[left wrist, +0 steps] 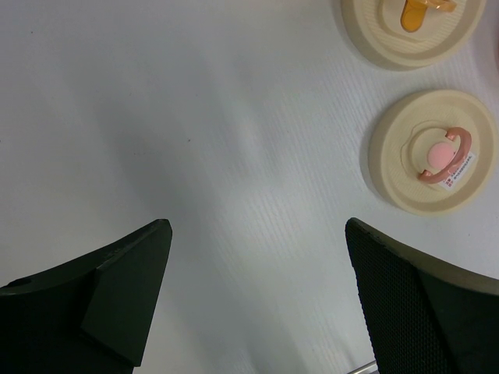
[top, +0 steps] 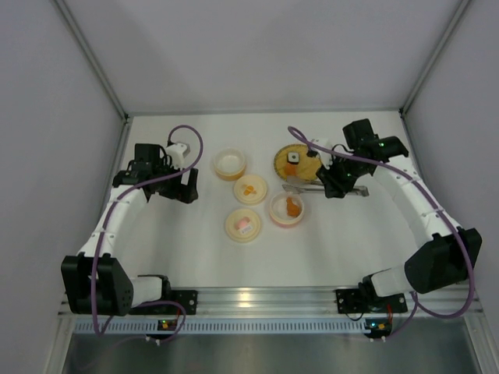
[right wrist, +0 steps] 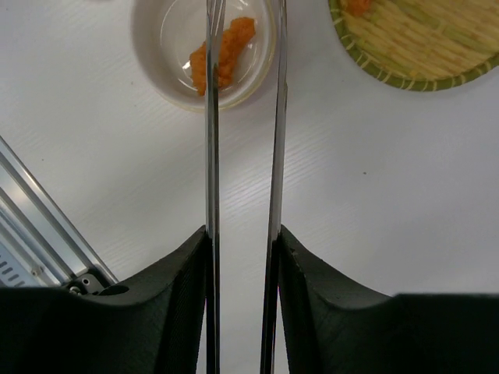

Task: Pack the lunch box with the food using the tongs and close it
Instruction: Place the fake food in the packing box, then pick up the fake food from the plate.

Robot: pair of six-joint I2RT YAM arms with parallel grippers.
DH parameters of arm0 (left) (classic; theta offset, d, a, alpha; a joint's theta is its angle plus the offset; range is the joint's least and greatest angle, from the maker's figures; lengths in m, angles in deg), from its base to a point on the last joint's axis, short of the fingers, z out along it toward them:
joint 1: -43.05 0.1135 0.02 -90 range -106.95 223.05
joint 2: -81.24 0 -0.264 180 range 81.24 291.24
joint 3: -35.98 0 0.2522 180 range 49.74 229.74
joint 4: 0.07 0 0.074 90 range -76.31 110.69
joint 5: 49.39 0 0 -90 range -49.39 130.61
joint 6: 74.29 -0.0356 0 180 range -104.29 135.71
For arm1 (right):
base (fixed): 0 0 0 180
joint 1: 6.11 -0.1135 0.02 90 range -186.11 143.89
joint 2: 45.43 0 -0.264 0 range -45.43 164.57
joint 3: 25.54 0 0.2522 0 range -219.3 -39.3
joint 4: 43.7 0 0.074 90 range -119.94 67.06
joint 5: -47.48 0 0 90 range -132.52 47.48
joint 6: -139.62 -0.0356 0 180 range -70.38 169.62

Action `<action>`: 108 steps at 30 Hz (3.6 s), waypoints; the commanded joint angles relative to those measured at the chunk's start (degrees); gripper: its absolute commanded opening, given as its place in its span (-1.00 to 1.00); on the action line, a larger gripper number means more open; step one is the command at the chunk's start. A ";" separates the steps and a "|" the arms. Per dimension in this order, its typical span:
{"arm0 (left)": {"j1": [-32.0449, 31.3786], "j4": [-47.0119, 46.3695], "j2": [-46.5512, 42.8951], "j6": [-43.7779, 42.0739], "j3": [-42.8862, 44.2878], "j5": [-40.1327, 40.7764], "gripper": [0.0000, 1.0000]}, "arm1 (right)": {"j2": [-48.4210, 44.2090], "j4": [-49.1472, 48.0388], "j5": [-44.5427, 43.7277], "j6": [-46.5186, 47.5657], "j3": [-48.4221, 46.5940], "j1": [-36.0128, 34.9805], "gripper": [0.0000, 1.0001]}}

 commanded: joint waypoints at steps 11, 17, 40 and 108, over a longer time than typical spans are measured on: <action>-0.11 -0.96 -0.66 -0.32 1.34 -1.03 0.96 | -2.40 -0.46 1.68 -10.69 -10.86 -1.00 -0.23; -0.11 -0.44 -1.01 -0.41 1.34 -0.42 0.96 | 0.24 -6.97 -1.15 -24.93 -10.60 -1.00 -0.12; -0.11 -2.28 -0.31 -0.58 -0.77 0.90 0.96 | 11.93 -18.75 -8.71 -28.81 -3.57 -0.91 -0.10; -0.11 0.44 -0.40 0.12 0.37 0.73 0.96 | -15.05 -11.11 1.76 -52.53 11.73 -1.17 -1.00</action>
